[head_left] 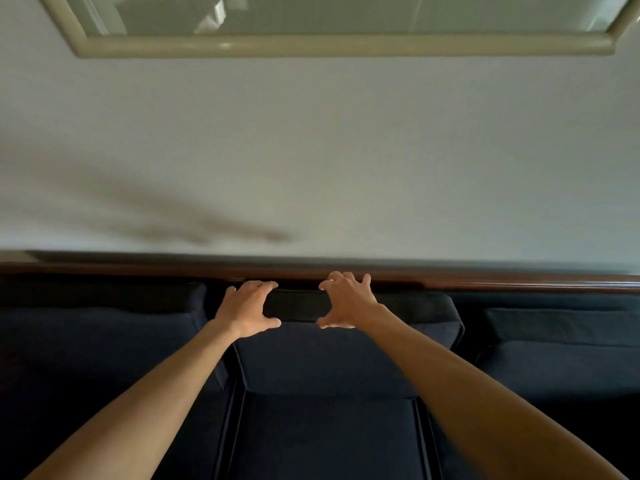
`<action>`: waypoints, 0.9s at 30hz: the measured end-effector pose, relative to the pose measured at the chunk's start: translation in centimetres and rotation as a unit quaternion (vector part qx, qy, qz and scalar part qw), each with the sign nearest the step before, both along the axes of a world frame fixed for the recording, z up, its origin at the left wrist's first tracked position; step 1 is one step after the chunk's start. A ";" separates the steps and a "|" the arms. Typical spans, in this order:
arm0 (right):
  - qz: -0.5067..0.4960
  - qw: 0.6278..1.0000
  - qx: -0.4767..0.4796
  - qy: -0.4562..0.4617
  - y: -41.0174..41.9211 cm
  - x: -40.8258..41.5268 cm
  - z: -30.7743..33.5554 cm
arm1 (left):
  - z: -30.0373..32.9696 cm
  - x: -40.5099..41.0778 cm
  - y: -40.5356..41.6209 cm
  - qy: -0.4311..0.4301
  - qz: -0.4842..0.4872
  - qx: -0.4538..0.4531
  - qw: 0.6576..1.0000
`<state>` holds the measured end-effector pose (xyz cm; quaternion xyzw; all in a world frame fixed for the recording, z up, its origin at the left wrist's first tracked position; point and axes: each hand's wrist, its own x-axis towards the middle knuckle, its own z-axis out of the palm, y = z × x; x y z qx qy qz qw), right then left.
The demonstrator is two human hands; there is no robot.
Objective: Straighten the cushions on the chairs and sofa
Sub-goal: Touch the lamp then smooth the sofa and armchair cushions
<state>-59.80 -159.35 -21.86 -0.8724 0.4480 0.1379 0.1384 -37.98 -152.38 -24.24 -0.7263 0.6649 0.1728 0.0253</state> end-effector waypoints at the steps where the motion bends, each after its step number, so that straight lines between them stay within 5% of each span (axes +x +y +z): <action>1: 0.001 1.000 0.001 -0.009 0.7 2.5 0.2 | 0.5 2.2 0.5 0.001 0.000 -0.007 1.000; 13: -0.033 0.998 0.022 -0.054 11.4 31.7 -3.6 | 0.0 34.0 11.5 -0.064 0.028 0.029 0.997; 27: -0.097 0.995 0.024 0.023 10.4 38.6 -8.3 | -4.5 47.5 11.0 -0.138 -0.010 0.098 0.985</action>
